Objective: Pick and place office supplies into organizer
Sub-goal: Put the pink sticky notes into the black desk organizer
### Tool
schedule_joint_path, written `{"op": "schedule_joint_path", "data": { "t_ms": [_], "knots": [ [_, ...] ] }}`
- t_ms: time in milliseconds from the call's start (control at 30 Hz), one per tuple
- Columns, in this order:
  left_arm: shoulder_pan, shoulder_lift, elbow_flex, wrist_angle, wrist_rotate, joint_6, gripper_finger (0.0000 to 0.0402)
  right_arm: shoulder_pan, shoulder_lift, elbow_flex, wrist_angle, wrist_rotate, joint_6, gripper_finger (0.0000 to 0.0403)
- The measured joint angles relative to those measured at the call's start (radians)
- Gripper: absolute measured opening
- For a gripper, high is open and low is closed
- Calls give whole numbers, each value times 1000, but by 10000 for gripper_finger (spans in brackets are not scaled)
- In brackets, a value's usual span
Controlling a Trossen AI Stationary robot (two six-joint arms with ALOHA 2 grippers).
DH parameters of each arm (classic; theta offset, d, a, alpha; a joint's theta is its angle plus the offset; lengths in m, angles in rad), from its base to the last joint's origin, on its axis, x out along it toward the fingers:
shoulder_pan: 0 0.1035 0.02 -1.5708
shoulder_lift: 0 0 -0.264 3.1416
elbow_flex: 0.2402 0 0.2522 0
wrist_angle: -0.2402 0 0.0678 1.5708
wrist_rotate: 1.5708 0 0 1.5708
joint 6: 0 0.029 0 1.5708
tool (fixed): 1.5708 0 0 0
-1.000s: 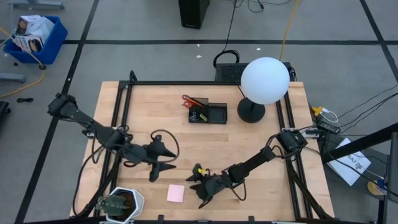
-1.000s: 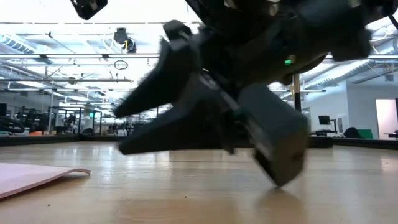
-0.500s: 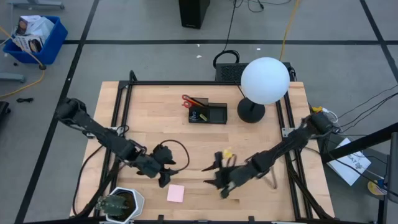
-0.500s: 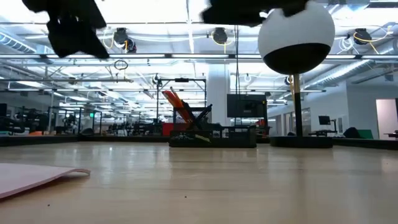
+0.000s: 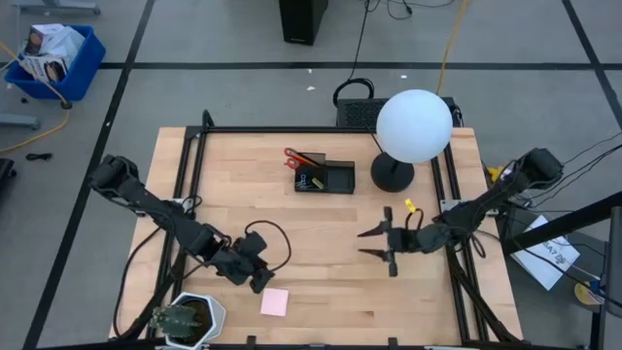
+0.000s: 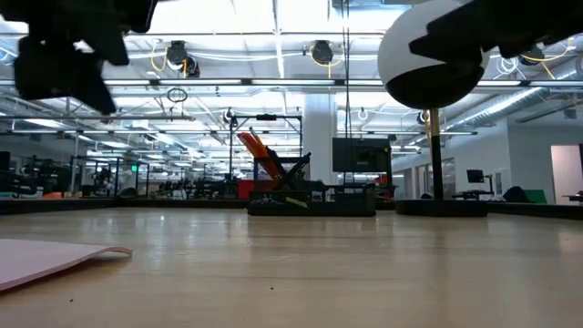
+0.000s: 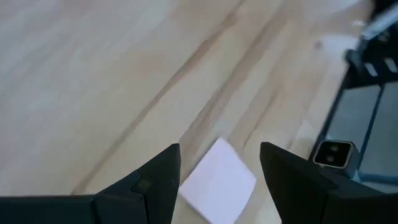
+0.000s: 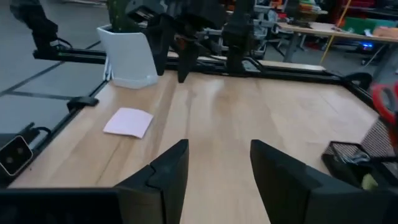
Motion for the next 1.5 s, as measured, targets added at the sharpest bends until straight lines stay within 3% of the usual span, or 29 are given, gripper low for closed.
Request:
{"op": "schedule_joint_path", "data": {
  "t_ms": [267, 567, 733, 900, 1100, 1500],
  "knots": [
    [2, 0, 0, -46, 212, -275, 228, 1, -97, -101, 4, 22, 0, 164],
    [-6, 25, 0, -40, 219, -555, 228, 11, -93, -122, 6, 18, 0, 163],
    [-19, 120, 0, 46, 237, -573, 227, 35, -93, -122, 3, 16, -3, 163],
    [-23, 232, 0, 194, 351, -561, 227, 58, -93, -122, 6, 16, -17, 160],
    [-49, 309, -1, 207, 426, -592, 227, 76, -93, -121, 24, 17, -43, 159],
    [-67, 387, 3, 384, 376, -602, 227, 80, -93, -121, 35, 19, -38, 155]
  ]
}}
